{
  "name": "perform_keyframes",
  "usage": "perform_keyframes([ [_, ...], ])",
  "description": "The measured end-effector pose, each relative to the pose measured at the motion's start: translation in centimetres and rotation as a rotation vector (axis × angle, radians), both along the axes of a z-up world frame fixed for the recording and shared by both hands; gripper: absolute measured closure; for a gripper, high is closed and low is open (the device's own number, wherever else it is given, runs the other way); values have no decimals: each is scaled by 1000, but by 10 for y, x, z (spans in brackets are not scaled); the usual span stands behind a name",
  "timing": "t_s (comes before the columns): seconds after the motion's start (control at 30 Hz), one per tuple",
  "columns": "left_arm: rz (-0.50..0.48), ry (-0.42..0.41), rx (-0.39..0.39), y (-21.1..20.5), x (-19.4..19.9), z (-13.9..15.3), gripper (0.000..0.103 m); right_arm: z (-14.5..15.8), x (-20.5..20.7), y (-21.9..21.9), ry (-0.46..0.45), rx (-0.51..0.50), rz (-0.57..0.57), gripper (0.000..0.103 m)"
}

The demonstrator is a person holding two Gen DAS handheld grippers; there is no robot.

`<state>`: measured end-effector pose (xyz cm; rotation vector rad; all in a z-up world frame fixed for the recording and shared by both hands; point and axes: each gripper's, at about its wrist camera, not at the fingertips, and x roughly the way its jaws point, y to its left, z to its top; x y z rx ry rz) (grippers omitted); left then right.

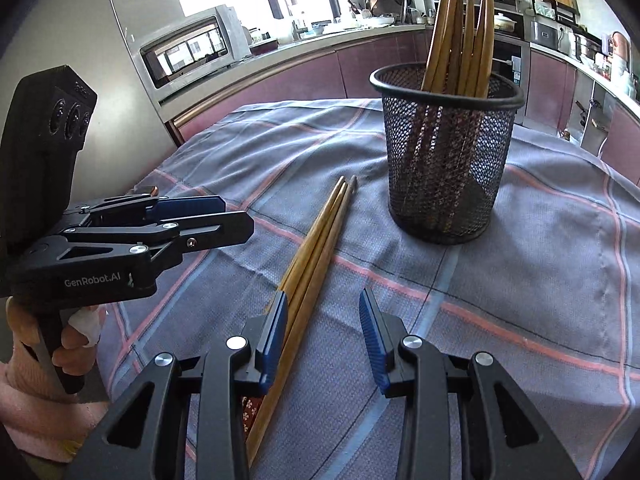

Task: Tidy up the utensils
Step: 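Withdraw both open tools from the cup back over the chopstick pile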

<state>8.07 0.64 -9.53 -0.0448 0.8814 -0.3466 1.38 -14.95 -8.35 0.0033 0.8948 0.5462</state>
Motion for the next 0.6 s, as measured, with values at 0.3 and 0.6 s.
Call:
perform_keyframes([
  [0.3, -12, 7, 16, -4, 0, -6, 53, -5, 1, 3, -4, -37, -5, 68],
  [0.6, -44, 14, 29, -14, -2, -12, 53, -6, 2, 1, -5, -47, -17, 68],
])
